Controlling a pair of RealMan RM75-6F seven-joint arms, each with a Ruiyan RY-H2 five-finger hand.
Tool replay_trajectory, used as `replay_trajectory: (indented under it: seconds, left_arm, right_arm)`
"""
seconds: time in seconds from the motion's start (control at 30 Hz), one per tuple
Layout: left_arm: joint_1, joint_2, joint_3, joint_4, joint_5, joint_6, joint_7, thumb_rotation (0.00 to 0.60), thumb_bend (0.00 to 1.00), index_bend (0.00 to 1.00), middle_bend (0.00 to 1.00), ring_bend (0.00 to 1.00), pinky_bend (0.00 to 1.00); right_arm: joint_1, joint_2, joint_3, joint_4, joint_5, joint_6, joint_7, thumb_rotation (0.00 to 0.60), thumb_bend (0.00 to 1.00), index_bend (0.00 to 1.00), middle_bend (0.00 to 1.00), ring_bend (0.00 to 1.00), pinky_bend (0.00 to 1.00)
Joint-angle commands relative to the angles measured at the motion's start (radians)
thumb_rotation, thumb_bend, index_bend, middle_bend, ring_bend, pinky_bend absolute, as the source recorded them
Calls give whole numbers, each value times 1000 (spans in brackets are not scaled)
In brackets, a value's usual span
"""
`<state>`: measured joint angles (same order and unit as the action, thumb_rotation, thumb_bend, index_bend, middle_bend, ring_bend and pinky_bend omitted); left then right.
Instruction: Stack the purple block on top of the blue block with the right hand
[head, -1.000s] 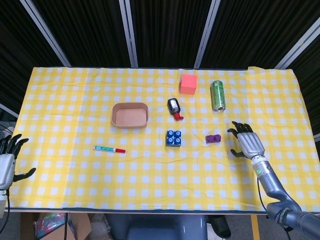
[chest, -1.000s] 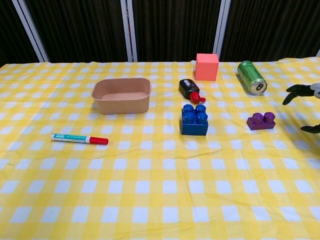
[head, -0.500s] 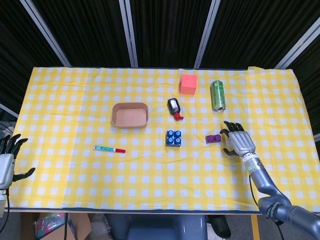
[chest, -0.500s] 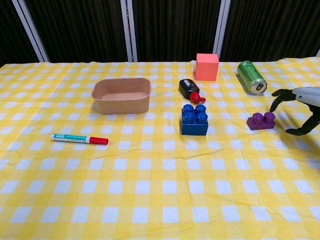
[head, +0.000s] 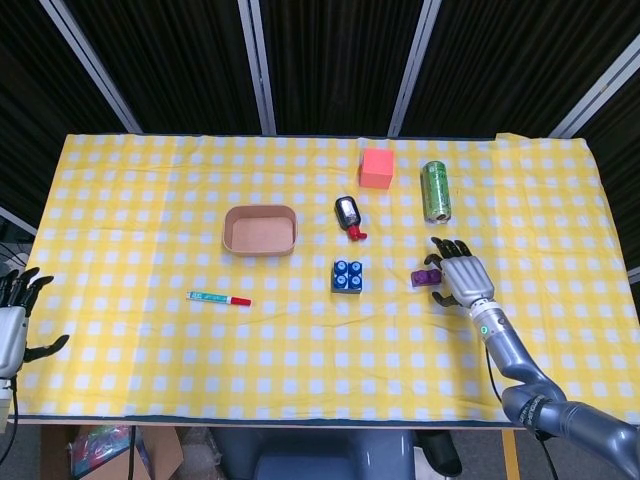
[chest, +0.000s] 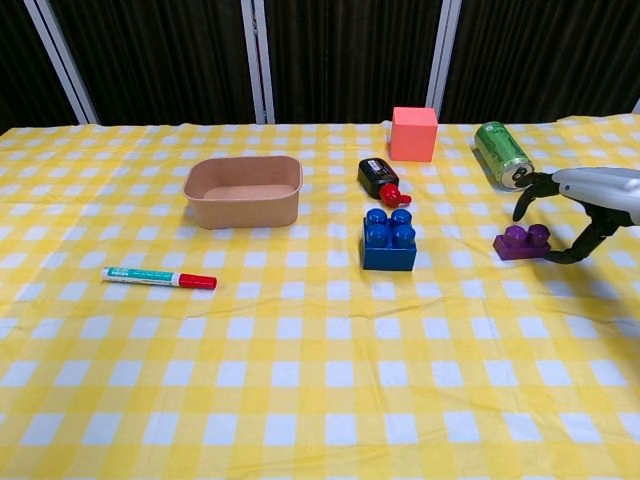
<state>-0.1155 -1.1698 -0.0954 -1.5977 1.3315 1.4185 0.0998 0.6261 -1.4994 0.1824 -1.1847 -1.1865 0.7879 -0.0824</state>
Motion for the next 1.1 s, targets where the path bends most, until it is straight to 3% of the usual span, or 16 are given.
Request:
replay_trajectory:
  seconds: [0.03,1.1]
  left_arm:
    - [1,2,0,1,0,0,-4,600,182,163,66,0,52]
    - [-5,-5,-3,5,-18,-12,15,600,182,163,67,0,52]
  right_arm:
    - [5,-7,-2,5,8,-5,-5,600,374,321,0,0,0]
    - [49,-46,-9,59,35,-29,-4,600,373,387,0,0,0]
